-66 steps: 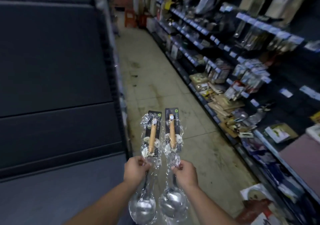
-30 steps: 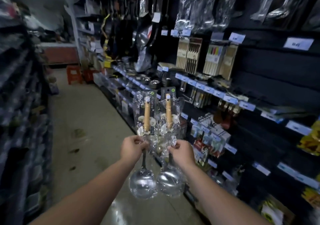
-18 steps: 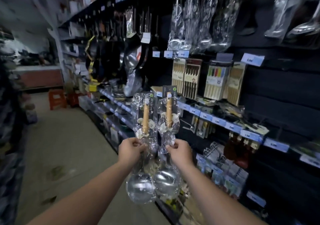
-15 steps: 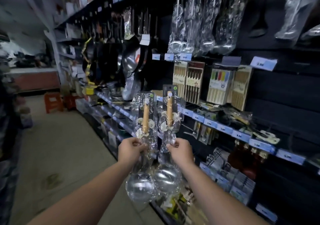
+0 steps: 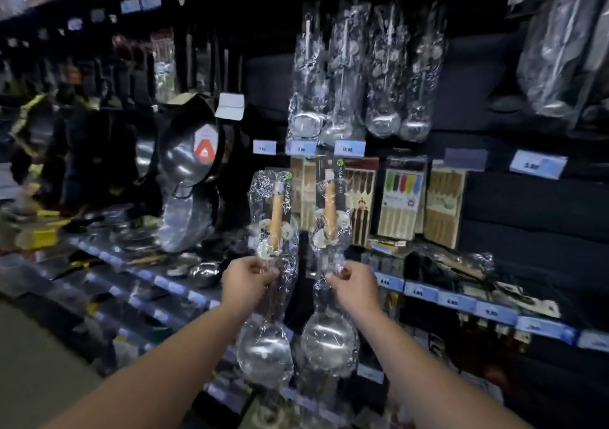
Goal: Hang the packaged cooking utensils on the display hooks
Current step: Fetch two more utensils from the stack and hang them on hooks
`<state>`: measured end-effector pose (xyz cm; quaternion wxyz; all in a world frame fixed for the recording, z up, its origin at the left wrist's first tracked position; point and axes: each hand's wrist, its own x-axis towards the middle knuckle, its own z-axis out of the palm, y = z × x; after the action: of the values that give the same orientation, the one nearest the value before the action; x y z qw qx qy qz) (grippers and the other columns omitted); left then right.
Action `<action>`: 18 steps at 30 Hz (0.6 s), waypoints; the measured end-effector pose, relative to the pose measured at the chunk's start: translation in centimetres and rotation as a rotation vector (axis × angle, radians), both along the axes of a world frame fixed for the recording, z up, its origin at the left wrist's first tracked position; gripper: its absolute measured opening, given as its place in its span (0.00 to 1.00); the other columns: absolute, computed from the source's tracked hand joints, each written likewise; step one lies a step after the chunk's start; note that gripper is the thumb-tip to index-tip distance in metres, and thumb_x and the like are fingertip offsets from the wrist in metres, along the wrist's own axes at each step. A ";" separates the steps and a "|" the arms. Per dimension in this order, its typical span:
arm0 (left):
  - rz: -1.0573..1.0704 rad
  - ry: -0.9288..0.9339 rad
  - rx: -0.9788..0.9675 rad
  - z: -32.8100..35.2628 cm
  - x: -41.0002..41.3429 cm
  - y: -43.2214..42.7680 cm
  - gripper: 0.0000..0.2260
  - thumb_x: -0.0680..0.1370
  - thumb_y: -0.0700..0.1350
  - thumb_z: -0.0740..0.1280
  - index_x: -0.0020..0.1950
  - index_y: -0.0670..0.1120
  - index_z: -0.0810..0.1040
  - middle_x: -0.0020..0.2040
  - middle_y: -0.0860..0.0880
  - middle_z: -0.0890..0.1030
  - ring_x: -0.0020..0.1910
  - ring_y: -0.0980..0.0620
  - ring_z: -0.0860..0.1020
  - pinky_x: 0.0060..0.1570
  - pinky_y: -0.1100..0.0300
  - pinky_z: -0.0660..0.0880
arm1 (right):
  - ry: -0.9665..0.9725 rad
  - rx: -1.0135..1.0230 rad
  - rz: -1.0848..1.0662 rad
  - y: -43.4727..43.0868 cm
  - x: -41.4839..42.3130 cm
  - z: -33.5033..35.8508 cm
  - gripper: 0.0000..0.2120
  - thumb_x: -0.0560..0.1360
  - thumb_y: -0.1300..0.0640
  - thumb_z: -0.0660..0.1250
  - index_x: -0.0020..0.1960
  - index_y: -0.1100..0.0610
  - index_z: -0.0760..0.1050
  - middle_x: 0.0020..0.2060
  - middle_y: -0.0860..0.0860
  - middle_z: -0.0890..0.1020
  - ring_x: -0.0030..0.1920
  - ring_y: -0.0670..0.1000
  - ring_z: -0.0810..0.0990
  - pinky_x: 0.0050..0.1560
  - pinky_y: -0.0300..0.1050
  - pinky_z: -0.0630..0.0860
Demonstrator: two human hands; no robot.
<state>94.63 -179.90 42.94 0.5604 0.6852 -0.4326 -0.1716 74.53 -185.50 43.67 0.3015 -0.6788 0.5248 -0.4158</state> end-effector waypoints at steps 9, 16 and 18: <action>-0.199 -0.005 -0.082 6.5 5.0 -8.9 0.10 0.71 0.44 0.78 0.35 0.44 0.80 0.32 0.45 0.84 0.30 0.51 0.78 0.33 0.53 0.75 | -0.049 -0.037 -0.208 -4.1 4.0 6.4 0.12 0.76 0.57 0.72 0.40 0.63 0.73 0.35 0.56 0.78 0.35 0.51 0.75 0.39 0.48 0.76; -0.310 -0.024 -0.172 11.7 4.0 -16.0 0.08 0.72 0.43 0.78 0.36 0.45 0.81 0.32 0.48 0.82 0.32 0.52 0.79 0.33 0.57 0.75 | -0.057 -0.133 -0.274 -9.7 3.0 11.4 0.06 0.77 0.57 0.71 0.44 0.58 0.77 0.40 0.54 0.82 0.39 0.53 0.82 0.45 0.53 0.84; -0.326 -0.040 -0.186 13.0 3.6 -17.6 0.07 0.72 0.42 0.77 0.39 0.42 0.82 0.35 0.46 0.84 0.33 0.52 0.81 0.33 0.59 0.76 | -0.050 -0.156 -0.278 -11.2 2.5 12.8 0.05 0.77 0.58 0.71 0.43 0.56 0.77 0.39 0.53 0.82 0.36 0.50 0.81 0.41 0.49 0.83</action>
<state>98.24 -197.51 55.94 0.5774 0.5546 -0.5628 -0.2056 77.08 -196.67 56.45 0.2003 -0.6104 0.5721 -0.5099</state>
